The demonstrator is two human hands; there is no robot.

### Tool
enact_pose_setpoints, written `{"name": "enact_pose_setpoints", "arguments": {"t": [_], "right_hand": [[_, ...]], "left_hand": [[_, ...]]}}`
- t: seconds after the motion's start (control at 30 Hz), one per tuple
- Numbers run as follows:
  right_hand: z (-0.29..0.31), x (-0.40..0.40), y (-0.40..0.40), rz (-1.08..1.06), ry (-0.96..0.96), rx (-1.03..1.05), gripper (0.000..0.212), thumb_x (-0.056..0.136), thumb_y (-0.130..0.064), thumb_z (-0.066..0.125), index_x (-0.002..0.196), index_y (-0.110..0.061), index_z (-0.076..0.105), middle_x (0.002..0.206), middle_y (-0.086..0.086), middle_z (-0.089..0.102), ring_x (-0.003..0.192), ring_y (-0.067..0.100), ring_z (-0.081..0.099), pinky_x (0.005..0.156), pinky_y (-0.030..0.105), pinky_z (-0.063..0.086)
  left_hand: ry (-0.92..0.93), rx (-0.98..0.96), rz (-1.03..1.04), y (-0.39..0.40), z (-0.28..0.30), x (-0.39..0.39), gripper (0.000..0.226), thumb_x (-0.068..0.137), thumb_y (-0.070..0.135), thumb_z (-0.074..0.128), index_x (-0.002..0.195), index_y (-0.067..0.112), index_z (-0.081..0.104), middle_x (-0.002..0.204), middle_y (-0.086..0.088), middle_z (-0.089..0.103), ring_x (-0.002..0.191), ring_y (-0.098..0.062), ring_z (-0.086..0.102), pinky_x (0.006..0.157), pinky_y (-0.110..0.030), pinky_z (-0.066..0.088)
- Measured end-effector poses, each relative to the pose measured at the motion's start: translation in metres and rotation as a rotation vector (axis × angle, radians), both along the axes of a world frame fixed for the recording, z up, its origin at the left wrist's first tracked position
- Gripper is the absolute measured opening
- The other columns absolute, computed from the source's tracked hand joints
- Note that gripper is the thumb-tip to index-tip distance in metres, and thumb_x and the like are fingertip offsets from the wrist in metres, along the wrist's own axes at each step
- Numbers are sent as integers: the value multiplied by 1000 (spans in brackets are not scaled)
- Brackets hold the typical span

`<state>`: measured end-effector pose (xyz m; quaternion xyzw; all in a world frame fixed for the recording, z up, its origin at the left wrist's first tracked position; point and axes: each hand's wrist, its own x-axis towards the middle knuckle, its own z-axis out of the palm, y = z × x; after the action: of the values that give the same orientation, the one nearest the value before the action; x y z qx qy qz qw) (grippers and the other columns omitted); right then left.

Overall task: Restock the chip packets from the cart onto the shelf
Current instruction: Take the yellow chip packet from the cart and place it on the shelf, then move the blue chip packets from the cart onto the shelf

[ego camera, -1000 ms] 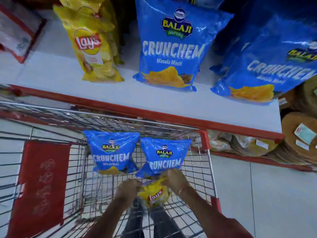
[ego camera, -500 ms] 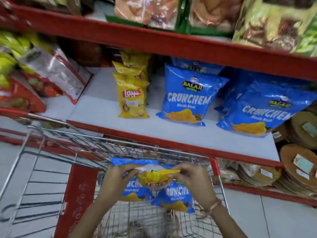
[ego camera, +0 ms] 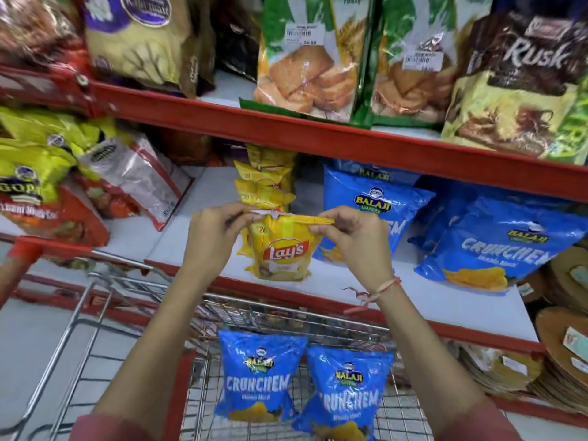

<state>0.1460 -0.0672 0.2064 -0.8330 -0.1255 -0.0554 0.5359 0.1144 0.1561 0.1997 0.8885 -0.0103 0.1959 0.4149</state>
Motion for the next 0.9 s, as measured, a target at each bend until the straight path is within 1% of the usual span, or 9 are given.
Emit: {"name": "enact_pose_setpoints", "arguments": {"t": [0.07,0.2,0.33,0.43,0.5,0.63,0.73,0.83,0.9], "right_hand": [[-8,12,7,-7,23,19,4,78,-15,75,79,-18,72,72,3,75,69,13,71,65,33,62],[-35,25,18,-55,44,-36,6,77,-15,76,82,-14,73,70,1,72,67,15,69,61,14,55],[-59,20,22,-151,22,-77,25,77,-23,76,101,-19,71,85,-2,74,76,2,64,76,24,58],[-71,3,22,-174,-13,-38,47,80,-31,73,124,-26,55,125,-5,63,107,5,59,91,21,49],[-85,-20,21,-217,-61,-30,44,84,-34,69,125,-31,52,126,-7,58,112,12,58,95,22,46],[-130,-73,15,-253,-54,-103,28,87,-29,65,113,-36,56,109,-11,57,102,0,54,87,3,38],[-171,-104,12,-250,91,-129,17,86,-22,67,102,-27,62,95,-11,63,90,2,60,77,15,50],[-212,-116,12,-271,352,-225,19,87,-23,67,105,-16,65,86,-6,70,77,-1,64,68,25,55],[-236,-112,17,-210,557,-359,25,89,-29,63,104,-9,66,86,7,73,79,19,68,70,32,53]], "left_hand": [[3,8,5,5,-8,15,11,85,19,65,89,17,76,72,-13,75,63,-30,64,59,-38,45],[112,-30,-33,8,-32,32,11,85,18,66,91,15,75,78,-12,76,71,-23,68,69,-40,54],[179,-55,-3,9,-54,31,31,86,26,66,116,19,63,94,-15,74,89,-25,69,83,-44,58],[114,-85,78,8,-67,8,49,88,38,60,133,29,43,132,-3,58,114,-16,56,95,-33,48],[20,-112,165,5,-79,-20,42,90,39,55,130,31,44,131,7,54,114,-10,55,92,-28,46],[23,-93,198,-4,-128,-82,26,89,32,55,116,32,54,110,11,60,89,-2,58,73,-6,45],[186,-179,198,-5,-180,-113,20,88,33,55,107,39,56,104,23,61,90,-6,61,73,-17,50],[385,-283,273,1,-231,-122,23,87,22,64,110,25,60,107,2,67,97,-22,64,79,-36,52],[539,-372,352,7,-260,-116,36,85,18,68,119,15,57,114,-12,66,103,-33,62,79,-36,49]]}}
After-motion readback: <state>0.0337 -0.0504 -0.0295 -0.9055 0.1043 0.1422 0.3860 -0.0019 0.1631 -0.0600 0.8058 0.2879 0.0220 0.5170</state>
